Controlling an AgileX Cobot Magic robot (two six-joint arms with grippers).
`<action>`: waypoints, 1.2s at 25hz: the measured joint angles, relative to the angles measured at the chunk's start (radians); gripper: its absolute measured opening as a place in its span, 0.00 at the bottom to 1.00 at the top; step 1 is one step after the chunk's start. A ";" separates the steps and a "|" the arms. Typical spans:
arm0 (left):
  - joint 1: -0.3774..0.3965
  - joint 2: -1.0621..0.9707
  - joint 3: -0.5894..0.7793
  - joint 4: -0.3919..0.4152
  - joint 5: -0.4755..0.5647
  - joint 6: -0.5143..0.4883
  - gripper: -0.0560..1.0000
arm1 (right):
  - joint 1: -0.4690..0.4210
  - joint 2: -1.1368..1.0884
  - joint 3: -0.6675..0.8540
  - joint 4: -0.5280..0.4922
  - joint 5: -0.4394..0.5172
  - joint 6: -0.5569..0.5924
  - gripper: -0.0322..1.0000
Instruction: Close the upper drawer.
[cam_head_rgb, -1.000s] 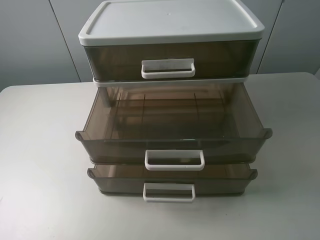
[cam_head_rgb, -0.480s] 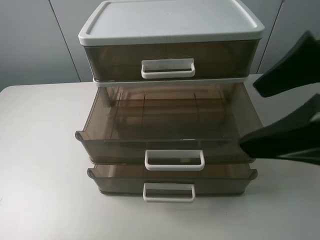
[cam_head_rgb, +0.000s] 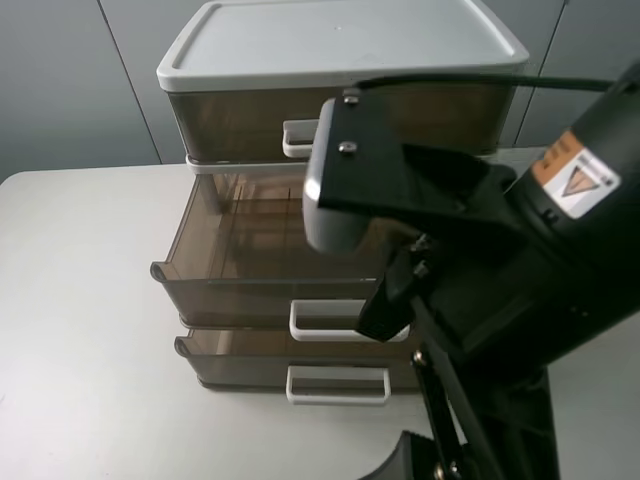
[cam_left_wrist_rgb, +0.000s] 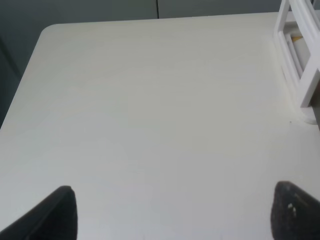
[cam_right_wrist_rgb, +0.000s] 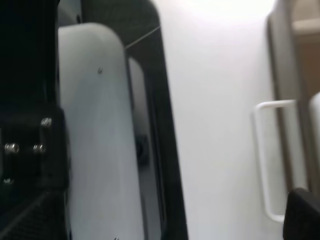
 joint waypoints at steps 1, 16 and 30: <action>0.000 0.000 0.000 0.000 0.000 0.000 0.75 | 0.011 0.028 0.000 0.000 0.000 -0.006 0.69; 0.000 0.000 0.000 0.000 0.000 0.000 0.75 | 0.020 0.204 0.000 -0.010 -0.092 -0.079 0.69; 0.000 0.000 0.000 0.000 0.000 0.000 0.75 | 0.022 0.258 0.000 -0.141 -0.141 -0.083 0.69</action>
